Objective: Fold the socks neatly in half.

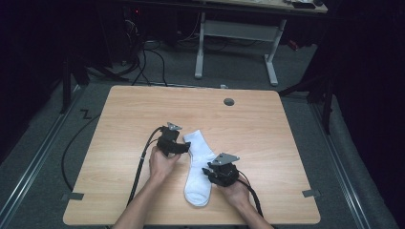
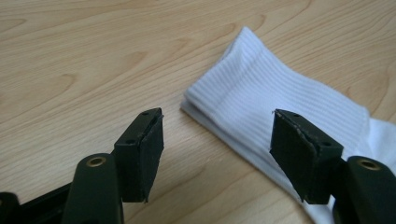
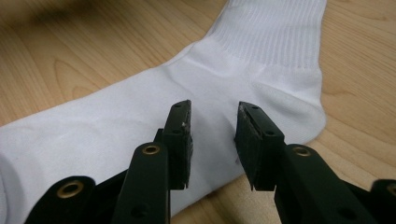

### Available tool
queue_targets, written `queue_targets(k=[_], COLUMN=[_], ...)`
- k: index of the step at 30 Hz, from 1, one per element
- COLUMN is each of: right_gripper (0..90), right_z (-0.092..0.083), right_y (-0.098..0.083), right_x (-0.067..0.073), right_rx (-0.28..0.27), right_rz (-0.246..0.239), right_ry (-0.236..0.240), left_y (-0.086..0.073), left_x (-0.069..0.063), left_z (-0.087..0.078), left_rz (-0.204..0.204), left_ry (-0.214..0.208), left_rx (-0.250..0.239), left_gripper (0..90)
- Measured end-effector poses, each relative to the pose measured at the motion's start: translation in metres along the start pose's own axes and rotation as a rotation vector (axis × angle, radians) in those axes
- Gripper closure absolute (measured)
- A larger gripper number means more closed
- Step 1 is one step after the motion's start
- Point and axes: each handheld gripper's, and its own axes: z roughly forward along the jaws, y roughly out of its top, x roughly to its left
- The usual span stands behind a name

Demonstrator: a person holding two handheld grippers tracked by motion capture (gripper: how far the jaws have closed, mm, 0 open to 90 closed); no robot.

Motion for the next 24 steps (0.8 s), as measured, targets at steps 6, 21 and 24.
queue_targets(k=[6, 21, 24], right_gripper=[66.4, 66.7, 66.8], right_z=[-0.002, -0.008, -0.008], right_y=[-0.002, -0.007, -0.008], right_x=[-0.001, -0.005, -0.005], right_rx=[-0.001, 0.004, -0.001], right_rz=[-0.013, -0.012, -0.015], right_ry=[0.009, 0.027, 0.026], left_y=[0.010, 0.014, 0.015], left_x=[-0.004, -0.008, -0.007], left_z=[0.007, 0.028, 0.027], left_rz=[0.020, 0.083, 0.102], left_ry=[0.017, 0.010, 0.006], left_rx=[-0.001, 0.076, 0.089], left_gripper=[36.6, 47.0, 50.9])
